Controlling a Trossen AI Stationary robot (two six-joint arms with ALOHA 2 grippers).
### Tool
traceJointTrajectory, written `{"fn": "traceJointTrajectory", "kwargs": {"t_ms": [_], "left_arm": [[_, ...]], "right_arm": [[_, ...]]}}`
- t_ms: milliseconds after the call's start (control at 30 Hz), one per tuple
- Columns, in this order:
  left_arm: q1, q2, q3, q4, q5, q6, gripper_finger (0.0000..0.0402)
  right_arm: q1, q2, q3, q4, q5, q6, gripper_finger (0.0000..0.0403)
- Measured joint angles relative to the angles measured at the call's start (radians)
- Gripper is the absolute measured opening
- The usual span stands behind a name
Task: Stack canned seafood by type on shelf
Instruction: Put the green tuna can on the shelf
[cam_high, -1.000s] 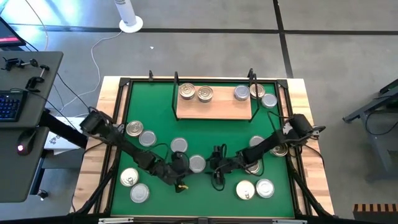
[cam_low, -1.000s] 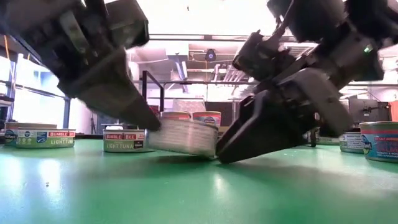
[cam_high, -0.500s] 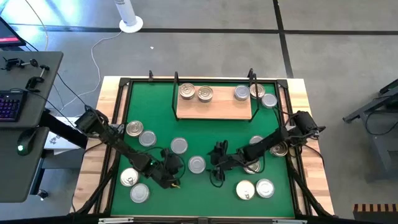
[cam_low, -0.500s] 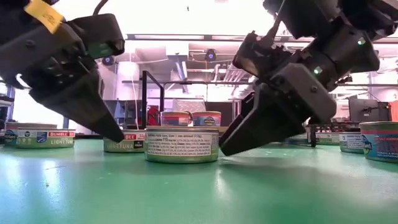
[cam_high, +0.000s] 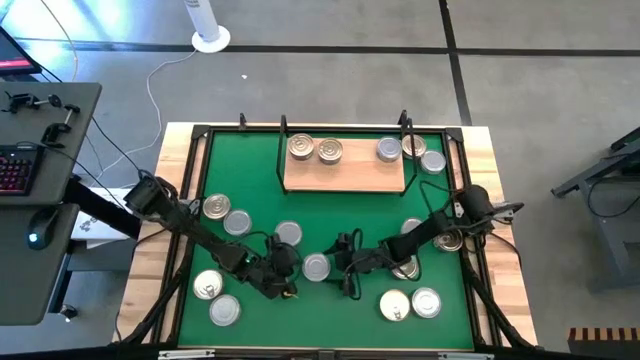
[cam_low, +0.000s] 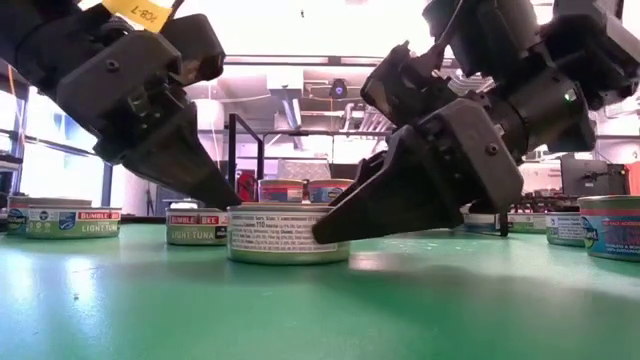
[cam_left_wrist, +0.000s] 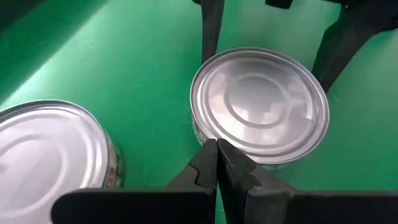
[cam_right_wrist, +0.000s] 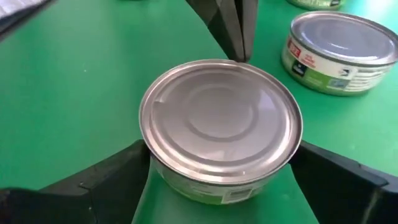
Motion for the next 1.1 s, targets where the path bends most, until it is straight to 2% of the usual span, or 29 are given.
{"fn": "traceJointTrajectory", "kwargs": {"t_ms": [300, 567, 700, 933, 1100], "left_arm": [[0.008, 0.044, -0.001, 0.067, -0.058, -0.012, 0.0000], [0.040, 0.058, -0.001, 0.111, -0.016, 0.008, 0.0000], [0.043, -0.012, 0.034, -0.050, 0.006, -0.021, 0.0000], [-0.034, -0.158, 0.084, -0.363, 0.036, -0.115, 0.0000], [-0.098, -0.142, 0.086, -0.408, 0.008, -0.193, 0.0000]], "right_arm": [[-0.002, 0.049, 0.000, 0.103, -0.003, 0.009, 0.0371], [-0.005, 0.052, 0.004, 0.115, -0.029, -0.006, 0.0370], [-0.002, 0.052, 0.004, 0.107, -0.008, -0.005, 0.0369], [-0.002, 0.050, 0.004, 0.081, 0.007, 0.029, 0.0369], [0.000, 0.050, 0.004, 0.087, -0.002, 0.028, 0.0369]]}}
